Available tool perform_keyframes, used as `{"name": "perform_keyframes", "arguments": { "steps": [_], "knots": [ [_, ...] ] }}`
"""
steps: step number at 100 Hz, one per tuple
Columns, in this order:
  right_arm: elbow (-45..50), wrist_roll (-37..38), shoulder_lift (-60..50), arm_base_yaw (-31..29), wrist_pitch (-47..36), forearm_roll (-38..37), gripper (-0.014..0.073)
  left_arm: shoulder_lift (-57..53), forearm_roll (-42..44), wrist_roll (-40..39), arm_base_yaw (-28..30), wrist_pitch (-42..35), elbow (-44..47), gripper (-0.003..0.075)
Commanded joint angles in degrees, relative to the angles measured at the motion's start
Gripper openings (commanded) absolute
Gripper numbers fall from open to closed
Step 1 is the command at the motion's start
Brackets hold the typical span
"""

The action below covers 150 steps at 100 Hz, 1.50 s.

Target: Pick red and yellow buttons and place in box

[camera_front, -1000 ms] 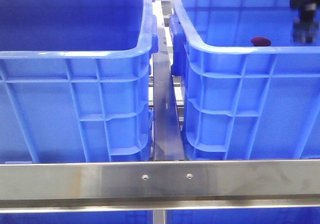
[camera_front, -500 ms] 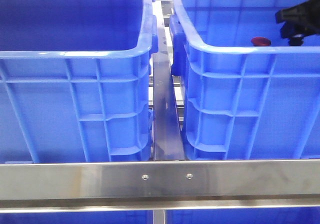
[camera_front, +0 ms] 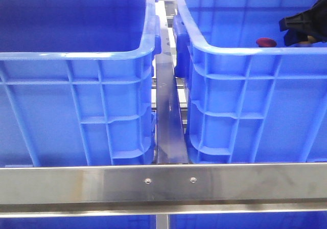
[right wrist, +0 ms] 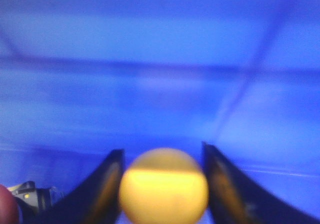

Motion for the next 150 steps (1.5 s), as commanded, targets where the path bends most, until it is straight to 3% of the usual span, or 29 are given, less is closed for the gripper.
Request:
{"name": "perform_keyframes", "arguments": {
  "steps": [1,50,82,90,102,111,126,150],
  "knots": [
    [-2.1,-0.9,-2.8,-0.5,0.6,0.8,0.0463,-2.2,-2.0,0.0,-0.4,-2.2,-1.7,0.067],
    [0.4,-0.9,-10.6,-0.5,-1.2,0.8,0.044,-2.2,-2.0,0.0,-0.4,-2.2,-1.7,0.067],
    [12.9,-0.9,-26.8,-0.5,-6.0,0.8,-0.0071,-2.2,-2.0,0.0,-0.4,-2.3,-1.7,0.066],
    [16.2,-0.9,-31.7,-0.5,-5.1,0.9,-0.0069,-2.2,-2.0,0.0,-0.4,-2.3,-1.7,0.0613],
    [21.9,-0.9,-38.9,-0.5,-1.7,0.9,-0.0069,-2.2,-2.0,0.0,-0.4,-2.3,-1.7,0.047],
    [26.1,-0.9,-43.5,-0.5,0.8,0.9,-0.0069,-2.2,-2.0,0.0,-0.4,-2.4,-1.7,0.0309],
    [33.0,-0.9,-51.5,-0.5,2.0,0.9,-0.0069,-2.2,-2.0,0.0,-0.4,-2.4,-0.9,-0.0024],
    [43.2,-0.9,-63.5,-0.5,2.0,1.0,-0.0069,-2.6,-2.0,0.0,-0.4,-3.0,1.9,-0.002]
  ]
}}
